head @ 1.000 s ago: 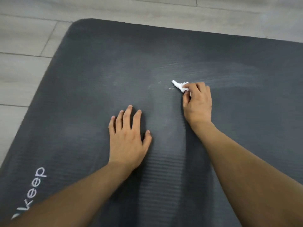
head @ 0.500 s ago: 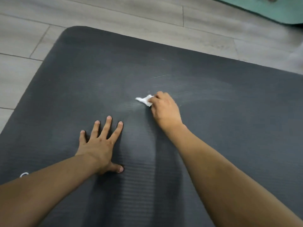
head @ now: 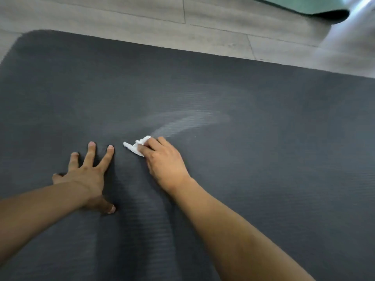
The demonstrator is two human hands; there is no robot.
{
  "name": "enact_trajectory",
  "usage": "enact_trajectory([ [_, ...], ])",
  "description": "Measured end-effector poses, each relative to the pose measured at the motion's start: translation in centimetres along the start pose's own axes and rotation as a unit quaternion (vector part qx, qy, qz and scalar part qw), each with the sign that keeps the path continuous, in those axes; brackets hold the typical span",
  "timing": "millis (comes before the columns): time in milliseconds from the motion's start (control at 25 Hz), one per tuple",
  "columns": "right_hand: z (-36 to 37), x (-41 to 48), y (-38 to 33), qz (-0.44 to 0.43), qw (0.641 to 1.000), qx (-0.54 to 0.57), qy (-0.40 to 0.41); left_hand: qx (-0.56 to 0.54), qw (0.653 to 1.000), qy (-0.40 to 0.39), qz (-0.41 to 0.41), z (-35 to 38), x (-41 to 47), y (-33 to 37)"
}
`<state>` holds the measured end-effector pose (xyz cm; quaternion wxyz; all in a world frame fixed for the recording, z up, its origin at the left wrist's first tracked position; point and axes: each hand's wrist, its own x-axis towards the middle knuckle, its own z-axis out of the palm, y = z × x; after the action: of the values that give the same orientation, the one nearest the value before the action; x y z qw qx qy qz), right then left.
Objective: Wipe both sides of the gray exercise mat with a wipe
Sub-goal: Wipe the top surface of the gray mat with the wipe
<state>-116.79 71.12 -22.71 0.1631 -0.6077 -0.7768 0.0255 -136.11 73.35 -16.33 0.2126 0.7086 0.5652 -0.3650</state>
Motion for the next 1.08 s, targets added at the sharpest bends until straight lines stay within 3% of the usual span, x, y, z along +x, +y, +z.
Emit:
enact_trajectory([
  [80,-1.7,-1.6,4.1,0.003,0.999,-0.040,0.031,0.002,1.000,0.001,-0.011,-0.6,-0.2,0.6],
  [200,-5.3,-5.8,13.2,0.209,0.971,-0.065,0.102,-0.030,0.998,0.047,-0.005,-2.2,0.1,3.8],
  [280,-6.0,-7.2,15.2,0.292,0.950,-0.064,0.084,-0.072,0.994,0.065,0.050,-2.8,0.3,7.1],
  [440,-7.0,-6.5,18.1,0.190,0.977,-0.093,0.034,-0.058,0.995,0.029,0.079,-2.5,1.3,11.2],
  [480,-7.9,-5.9,20.1,0.205,0.972,-0.113,0.018,-0.059,0.995,0.031,0.073,-2.2,1.5,11.2],
  [520,-8.9,-5.3,22.4,0.270,0.955,-0.121,0.017,-0.062,0.995,0.036,0.069,-1.9,1.7,11.1],
  [600,-9.4,-4.2,25.9,0.453,0.880,-0.107,0.088,-0.063,0.995,0.045,0.066,-1.6,2.1,11.0],
  [640,-8.6,-3.2,25.1,0.488,0.861,-0.091,0.114,-0.060,0.995,0.046,0.065,-1.6,2.2,11.0],
  [680,-7.0,-1.9,22.6,0.450,0.881,-0.067,0.133,-0.062,0.995,0.046,0.061,-1.6,2.2,11.0],
  [720,-5.1,-0.7,18.8,0.361,0.923,-0.027,0.131,-0.064,0.995,0.047,0.060,-1.5,2.0,10.9],
  [800,-2.5,0.7,12.5,0.090,0.994,0.036,0.050,-0.063,0.995,0.052,0.058,-1.4,2.1,11.0],
  [840,-2.5,1.1,11.8,-0.025,0.999,0.041,-0.005,-0.064,0.995,0.054,0.056,-1.4,2.2,11.0],
  [880,-2.9,1.7,13.3,-0.081,0.996,0.034,-0.033,-0.064,0.995,0.054,0.054,-1.4,2.2,11.0],
  [920,-4.1,2.3,16.1,-0.063,0.998,0.002,-0.031,-0.068,0.995,0.053,0.053,-1.5,2.3,11.0],
  [960,-5.4,2.6,19.3,0.034,0.998,-0.041,-0.014,-0.072,0.995,0.050,0.051,-1.5,2.4,11.1],
  [1000,-6.8,2.3,22.9,0.162,0.982,-0.091,0.016,-0.074,0.995,0.047,0.049,-1.5,2.5,11.1],
  [1080,-8.0,1.1,27.0,0.388,0.916,-0.090,0.056,-0.071,0.995,0.046,0.046,-1.5,2.6,11.2],
])
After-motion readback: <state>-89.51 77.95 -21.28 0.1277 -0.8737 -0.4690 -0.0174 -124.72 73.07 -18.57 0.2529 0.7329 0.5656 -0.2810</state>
